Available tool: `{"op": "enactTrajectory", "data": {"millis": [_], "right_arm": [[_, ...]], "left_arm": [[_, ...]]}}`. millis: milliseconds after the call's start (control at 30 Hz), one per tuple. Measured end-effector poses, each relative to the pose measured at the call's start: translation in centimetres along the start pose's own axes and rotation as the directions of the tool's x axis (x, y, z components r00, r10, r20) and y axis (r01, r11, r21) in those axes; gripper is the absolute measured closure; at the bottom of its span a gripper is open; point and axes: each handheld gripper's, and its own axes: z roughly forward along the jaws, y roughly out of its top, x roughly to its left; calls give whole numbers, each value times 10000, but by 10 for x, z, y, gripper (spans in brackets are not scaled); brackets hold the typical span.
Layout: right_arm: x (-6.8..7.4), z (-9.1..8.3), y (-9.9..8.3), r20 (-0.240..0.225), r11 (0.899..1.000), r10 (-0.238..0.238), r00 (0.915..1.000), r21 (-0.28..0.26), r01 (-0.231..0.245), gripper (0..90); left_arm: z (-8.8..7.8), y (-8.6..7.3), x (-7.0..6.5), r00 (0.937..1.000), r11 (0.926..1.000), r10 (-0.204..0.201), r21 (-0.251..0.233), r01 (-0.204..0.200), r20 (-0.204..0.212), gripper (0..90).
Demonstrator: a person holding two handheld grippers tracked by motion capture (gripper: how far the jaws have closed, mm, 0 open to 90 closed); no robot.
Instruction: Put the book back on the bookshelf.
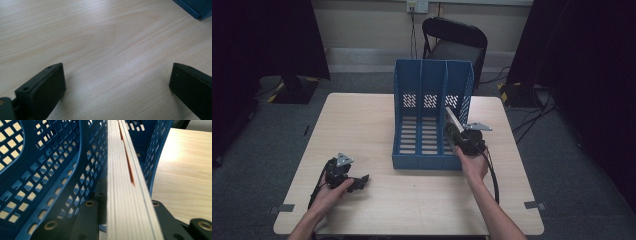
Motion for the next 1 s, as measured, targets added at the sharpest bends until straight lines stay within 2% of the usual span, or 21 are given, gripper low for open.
{"op": "enactTrajectory", "data": {"millis": [200,433,667,800,900,1000], "right_arm": [[-2,-3,-5,-109,9999,79,9999,116,-78,724],[0,-8,-2,-338,9998,0,9994,199,6,694],[-4,-15,11,-669,9993,-60,9977,370,85,653],[-5,-12,17,-760,9982,-94,9971,580,138,660],[-4,-9,16,-631,9975,-124,9979,682,167,725],[0,-9,16,-11,9976,-207,9998,654,207,760]], "left_arm": [[0,0,0,10000,10000,9,8,-9,8,0],[0,0,0,10000,10000,15,3,-15,-5,0],[0,0,0,10000,10000,10,2,-10,-1,0],[0,0,0,10000,10000,-1,-3,1,1,0],[0,0,0,10000,10000,11,0,-11,-5,0],[0,0,0,10000,10000,-1,-5,1,-1,0]]}}
